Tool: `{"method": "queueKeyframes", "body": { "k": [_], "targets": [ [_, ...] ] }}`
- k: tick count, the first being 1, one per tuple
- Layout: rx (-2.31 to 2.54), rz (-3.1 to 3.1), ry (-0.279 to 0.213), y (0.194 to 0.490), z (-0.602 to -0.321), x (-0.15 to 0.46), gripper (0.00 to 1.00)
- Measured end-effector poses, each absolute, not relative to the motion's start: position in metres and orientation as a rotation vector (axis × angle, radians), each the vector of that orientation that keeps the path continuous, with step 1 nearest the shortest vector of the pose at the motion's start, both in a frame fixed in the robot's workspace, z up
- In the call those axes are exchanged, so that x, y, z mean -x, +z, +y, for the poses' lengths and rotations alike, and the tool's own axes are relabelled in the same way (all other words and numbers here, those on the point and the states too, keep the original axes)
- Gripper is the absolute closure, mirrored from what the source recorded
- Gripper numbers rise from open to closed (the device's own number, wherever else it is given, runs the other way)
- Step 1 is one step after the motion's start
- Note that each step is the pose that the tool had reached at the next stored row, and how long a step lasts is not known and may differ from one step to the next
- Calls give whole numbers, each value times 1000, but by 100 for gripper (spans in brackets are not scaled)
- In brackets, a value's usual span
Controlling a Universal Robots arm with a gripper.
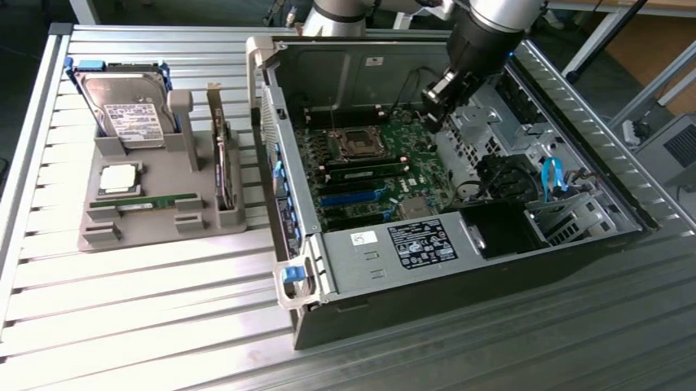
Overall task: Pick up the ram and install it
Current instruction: 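Press down the ram until it locks into place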
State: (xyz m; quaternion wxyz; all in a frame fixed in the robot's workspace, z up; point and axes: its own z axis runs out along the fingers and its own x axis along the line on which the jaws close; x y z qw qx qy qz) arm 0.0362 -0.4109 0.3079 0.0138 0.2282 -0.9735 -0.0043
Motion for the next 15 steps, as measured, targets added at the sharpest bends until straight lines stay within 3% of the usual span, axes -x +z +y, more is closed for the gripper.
{"method": "queueKeyframes", "body": {
  "k": [8,15],
  "targets": [
    [-106,-3114,-21,306,-411,-36,91],
    [-20,-3116,-23,306,-411,-36,91]
  ]
}}
